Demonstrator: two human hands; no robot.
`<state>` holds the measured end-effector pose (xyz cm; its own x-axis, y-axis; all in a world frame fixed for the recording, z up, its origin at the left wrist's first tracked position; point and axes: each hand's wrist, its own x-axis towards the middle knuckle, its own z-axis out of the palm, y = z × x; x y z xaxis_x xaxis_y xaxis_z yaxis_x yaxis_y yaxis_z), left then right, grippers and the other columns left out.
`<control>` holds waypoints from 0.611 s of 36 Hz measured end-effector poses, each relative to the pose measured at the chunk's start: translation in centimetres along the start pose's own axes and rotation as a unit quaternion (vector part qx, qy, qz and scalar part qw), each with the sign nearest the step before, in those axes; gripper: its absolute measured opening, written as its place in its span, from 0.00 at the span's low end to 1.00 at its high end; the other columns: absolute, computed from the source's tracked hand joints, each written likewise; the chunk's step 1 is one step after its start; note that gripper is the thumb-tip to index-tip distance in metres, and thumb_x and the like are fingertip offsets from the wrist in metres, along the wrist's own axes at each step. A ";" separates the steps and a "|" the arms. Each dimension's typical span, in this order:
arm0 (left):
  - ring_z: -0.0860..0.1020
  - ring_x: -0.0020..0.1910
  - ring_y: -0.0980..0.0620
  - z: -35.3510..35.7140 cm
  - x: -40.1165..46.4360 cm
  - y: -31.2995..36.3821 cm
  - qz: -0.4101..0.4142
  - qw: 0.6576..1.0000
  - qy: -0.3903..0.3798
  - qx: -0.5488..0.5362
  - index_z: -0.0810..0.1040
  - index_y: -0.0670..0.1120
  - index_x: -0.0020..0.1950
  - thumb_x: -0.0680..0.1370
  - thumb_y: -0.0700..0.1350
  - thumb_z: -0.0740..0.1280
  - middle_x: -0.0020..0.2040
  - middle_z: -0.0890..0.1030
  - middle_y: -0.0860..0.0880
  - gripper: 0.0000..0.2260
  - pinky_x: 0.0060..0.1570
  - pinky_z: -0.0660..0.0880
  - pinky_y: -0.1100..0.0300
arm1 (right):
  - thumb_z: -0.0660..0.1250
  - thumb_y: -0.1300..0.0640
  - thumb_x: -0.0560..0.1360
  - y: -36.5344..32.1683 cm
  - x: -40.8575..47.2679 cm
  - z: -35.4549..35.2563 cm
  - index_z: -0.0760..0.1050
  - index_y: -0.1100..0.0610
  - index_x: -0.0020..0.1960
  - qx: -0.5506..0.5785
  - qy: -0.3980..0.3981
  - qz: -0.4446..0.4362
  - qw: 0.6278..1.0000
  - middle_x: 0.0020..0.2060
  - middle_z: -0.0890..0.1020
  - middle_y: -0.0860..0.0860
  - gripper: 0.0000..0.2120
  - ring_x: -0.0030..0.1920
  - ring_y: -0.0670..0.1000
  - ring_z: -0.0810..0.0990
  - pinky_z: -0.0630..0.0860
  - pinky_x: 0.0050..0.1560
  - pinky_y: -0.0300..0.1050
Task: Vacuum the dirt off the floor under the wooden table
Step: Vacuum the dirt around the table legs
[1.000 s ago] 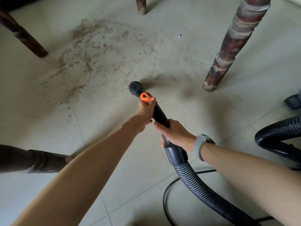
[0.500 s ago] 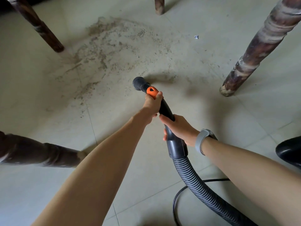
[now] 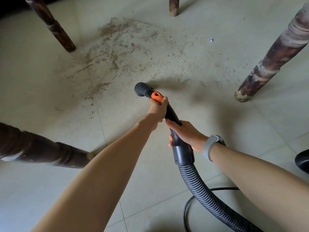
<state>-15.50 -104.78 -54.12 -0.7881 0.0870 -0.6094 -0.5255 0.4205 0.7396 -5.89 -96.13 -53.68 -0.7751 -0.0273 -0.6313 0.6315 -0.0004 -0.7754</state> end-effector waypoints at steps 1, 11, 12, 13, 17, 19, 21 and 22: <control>0.71 0.41 0.51 -0.2 0.0 0.2 0.001 1.000 0.003 0.001 0.58 0.44 0.71 0.82 0.53 0.55 0.52 0.72 0.46 0.21 0.30 0.66 0.61 | 0.65 0.48 0.76 -0.2 0.2 0.1 0.70 0.59 0.42 0.000 -0.001 0.001 1.000 0.28 0.78 0.53 0.15 0.27 0.53 0.79 0.78 0.34 0.41; 0.72 0.39 0.52 -1.2 -1.4 -0.7 0.002 1.000 0.013 0.004 0.59 0.44 0.71 0.82 0.53 0.54 0.49 0.72 0.47 0.21 0.30 0.67 0.61 | 0.65 0.47 0.76 -0.3 -1.0 1.4 0.69 0.59 0.40 0.017 -0.021 0.026 0.999 0.28 0.77 0.54 0.15 0.29 0.55 0.78 0.79 0.38 0.45; 0.72 0.40 0.51 -1.3 -1.6 -1.0 0.003 1.000 0.014 0.001 0.58 0.44 0.72 0.82 0.53 0.54 0.50 0.72 0.47 0.22 0.31 0.68 0.61 | 0.65 0.47 0.76 -0.2 -1.2 1.5 0.69 0.59 0.40 0.021 -0.023 0.031 0.999 0.28 0.77 0.54 0.15 0.29 0.55 0.78 0.79 0.39 0.46; 0.72 0.42 0.50 -1.3 -1.8 -1.3 0.002 1.000 0.014 -0.002 0.57 0.44 0.72 0.82 0.53 0.54 0.52 0.72 0.47 0.22 0.33 0.69 0.60 | 0.66 0.47 0.76 0.0 -1.4 1.7 0.69 0.59 0.40 0.023 -0.026 0.034 0.999 0.28 0.77 0.54 0.15 0.29 0.55 0.78 0.79 0.40 0.47; 0.73 0.41 0.50 -1.9 -2.7 -2.2 -0.002 1.000 0.018 -0.013 0.52 0.46 0.76 0.82 0.53 0.54 0.54 0.71 0.47 0.25 0.38 0.72 0.58 | 0.65 0.47 0.76 0.2 -2.1 2.5 0.69 0.58 0.40 0.010 -0.041 0.042 0.998 0.29 0.77 0.54 0.15 0.30 0.55 0.79 0.79 0.40 0.46; 0.73 0.41 0.50 -2.3 -3.0 -2.7 -0.008 1.000 0.023 -0.020 0.51 0.47 0.76 0.82 0.53 0.54 0.52 0.72 0.47 0.25 0.40 0.73 0.57 | 0.65 0.47 0.76 0.3 -2.2 2.8 0.69 0.58 0.40 0.001 -0.052 0.044 0.998 0.30 0.77 0.55 0.16 0.30 0.56 0.79 0.79 0.40 0.47; 0.73 0.41 0.49 -2.9 -3.3 -3.1 -0.015 0.999 0.032 -0.029 0.52 0.47 0.75 0.82 0.54 0.55 0.50 0.72 0.47 0.25 0.37 0.72 0.58 | 0.65 0.47 0.76 0.2 -2.4 3.2 0.69 0.58 0.40 -0.003 -0.064 0.046 0.997 0.30 0.77 0.55 0.15 0.30 0.56 0.79 0.79 0.39 0.46; 0.73 0.39 0.50 -3.2 -3.4 -3.3 -0.018 0.999 0.038 -0.030 0.53 0.47 0.75 0.81 0.54 0.55 0.47 0.73 0.48 0.25 0.36 0.71 0.59 | 0.65 0.48 0.76 0.1 -2.4 3.4 0.69 0.58 0.40 -0.005 -0.070 0.045 0.997 0.29 0.76 0.55 0.15 0.30 0.55 0.79 0.79 0.37 0.44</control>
<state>-12.16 -109.37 -53.55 -0.7891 0.0034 -0.6143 -0.5704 0.3670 0.7348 -3.89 -99.50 -52.18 -0.7046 -0.1661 -0.6899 0.6973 0.0183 -0.7165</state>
